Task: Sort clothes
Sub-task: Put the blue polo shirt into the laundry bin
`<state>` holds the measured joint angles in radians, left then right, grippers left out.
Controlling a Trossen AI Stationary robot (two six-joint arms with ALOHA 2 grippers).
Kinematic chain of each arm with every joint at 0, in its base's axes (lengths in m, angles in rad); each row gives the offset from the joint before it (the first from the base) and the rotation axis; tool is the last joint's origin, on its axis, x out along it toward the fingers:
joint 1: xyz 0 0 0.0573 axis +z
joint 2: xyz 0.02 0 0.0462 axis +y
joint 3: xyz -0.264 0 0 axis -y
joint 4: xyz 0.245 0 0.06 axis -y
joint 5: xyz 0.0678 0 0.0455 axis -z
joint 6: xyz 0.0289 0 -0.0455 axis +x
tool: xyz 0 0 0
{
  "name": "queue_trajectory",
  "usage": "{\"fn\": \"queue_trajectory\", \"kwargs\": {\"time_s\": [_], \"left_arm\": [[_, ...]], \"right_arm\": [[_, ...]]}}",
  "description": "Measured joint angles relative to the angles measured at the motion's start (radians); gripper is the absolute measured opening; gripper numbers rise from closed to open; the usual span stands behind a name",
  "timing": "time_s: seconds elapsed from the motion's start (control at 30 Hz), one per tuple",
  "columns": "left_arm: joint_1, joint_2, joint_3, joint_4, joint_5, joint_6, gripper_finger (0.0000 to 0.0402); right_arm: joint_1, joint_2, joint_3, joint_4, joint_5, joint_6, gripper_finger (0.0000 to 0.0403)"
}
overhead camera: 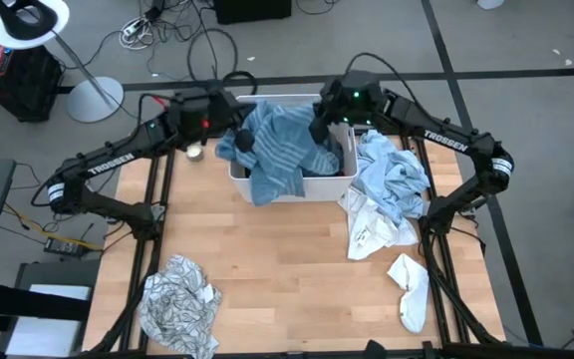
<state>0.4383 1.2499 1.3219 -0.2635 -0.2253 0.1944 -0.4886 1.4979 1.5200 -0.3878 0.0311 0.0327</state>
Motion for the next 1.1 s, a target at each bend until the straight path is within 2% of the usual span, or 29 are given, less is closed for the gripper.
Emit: {"fn": "queue_trajectory", "kwargs": {"time_s": [0.13,0.3,0.47,0.6,0.73,0.83,0.9,1.0,1.1], "left_arm": [[-0.008,0.0,0.0,-0.186,0.037,-0.058,0.0],[-0.026,-0.022,-0.029,-0.341,0.144,-0.099,0.0],[-0.078,-0.186,-0.239,-0.24,0.164,-0.16,0.0],[-0.131,-0.38,-0.45,-0.138,0.165,-0.245,0.0],[-0.176,-0.545,-0.602,-0.123,0.198,-0.338,0.0001],[-0.204,-0.647,-0.677,-0.107,0.235,-0.386,0.0004],[-0.217,-0.698,-0.708,-0.095,0.243,-0.385,0.0004],[-0.231,-0.75,-0.742,-0.102,0.243,-0.407,0.0005],[-0.236,-0.784,-0.77,-0.11,0.243,-0.413,0.0005]], "right_arm": [[-0.001,0.0,-0.001,-0.175,0.001,0.003,0.0],[0.002,0.0,-0.001,-0.25,0.002,0.021,0.0],[0.024,-0.022,-0.002,-0.265,0.011,0.024,0.0],[0.045,-0.08,-0.002,-0.272,0.073,0.03,0.0],[0.072,-0.135,-0.002,-0.292,0.137,0.054,0.0],[0.106,-0.164,-0.002,-0.316,0.271,0.077,0.0],[0.122,-0.169,-0.002,-0.326,0.314,0.086,0.0],[0.135,-0.161,-0.002,-0.328,0.301,0.12,0.0],[0.147,-0.126,-0.002,-0.311,0.232,0.147,0.0]]}}
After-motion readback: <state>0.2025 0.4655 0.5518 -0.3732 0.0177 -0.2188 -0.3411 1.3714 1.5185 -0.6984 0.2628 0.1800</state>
